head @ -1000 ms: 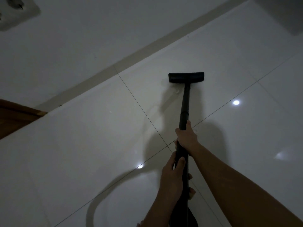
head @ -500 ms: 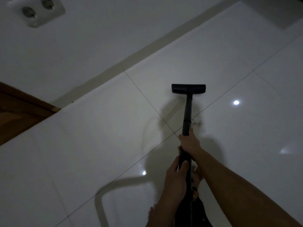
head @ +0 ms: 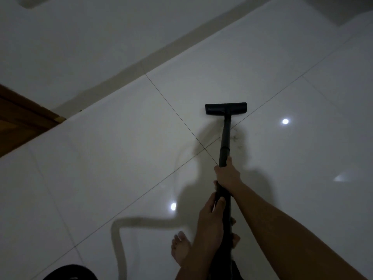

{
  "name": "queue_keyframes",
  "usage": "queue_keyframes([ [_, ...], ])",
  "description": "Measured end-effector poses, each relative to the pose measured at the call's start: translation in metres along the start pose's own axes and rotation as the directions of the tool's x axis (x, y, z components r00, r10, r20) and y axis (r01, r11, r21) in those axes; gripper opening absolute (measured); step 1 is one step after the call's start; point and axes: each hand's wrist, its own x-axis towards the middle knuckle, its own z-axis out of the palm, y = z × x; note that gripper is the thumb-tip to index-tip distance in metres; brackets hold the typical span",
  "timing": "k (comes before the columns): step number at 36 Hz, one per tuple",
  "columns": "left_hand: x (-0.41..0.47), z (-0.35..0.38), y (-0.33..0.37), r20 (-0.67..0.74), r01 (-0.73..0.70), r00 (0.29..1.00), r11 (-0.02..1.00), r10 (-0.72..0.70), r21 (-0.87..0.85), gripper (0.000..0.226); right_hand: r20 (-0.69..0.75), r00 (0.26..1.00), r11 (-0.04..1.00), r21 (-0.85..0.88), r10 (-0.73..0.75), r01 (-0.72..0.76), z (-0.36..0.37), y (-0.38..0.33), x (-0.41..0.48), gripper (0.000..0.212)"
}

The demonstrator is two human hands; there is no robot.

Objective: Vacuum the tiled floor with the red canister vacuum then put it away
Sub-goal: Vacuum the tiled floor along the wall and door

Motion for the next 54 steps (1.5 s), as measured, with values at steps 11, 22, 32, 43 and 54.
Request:
queue_keyframes([
  [11, -0.035, 0.032, -0.029, -0.016, -0.032, 0.999, 0.997, 0.031, -0.071, 0.036, 0.017, 1.0, 1.0, 0.008, -0.018, 0.017, -0.022, 0.035, -0.031, 0.074],
  [22, -0.067, 0.019, -0.064, -0.005, 0.009, 1.0, 0.996, -0.009, -0.09, 0.034, -0.013, 1.0, 0.998, 0.068, -0.011, 0.012, -0.008, 0.071, -0.063, 0.075],
  [32, -0.101, -0.003, -0.104, 0.021, -0.035, 0.999, 0.996, 0.037, -0.083, 0.034, 0.003, 1.0, 1.0, 0.014, -0.016, 0.016, 0.017, 0.102, -0.104, 0.071],
  [43, -0.132, -0.02, -0.141, 0.064, -0.029, 0.998, 1.0, 0.029, 0.004, 0.031, -0.037, 0.999, 1.0, 0.01, 0.006, -0.006, 0.032, 0.133, -0.148, 0.069],
  [54, -0.139, -0.023, -0.172, 0.092, 0.018, 0.996, 0.999, -0.023, 0.049, 0.025, -0.055, 0.996, 0.996, 0.046, 0.077, -0.074, 0.039, 0.174, -0.156, 0.07],
])
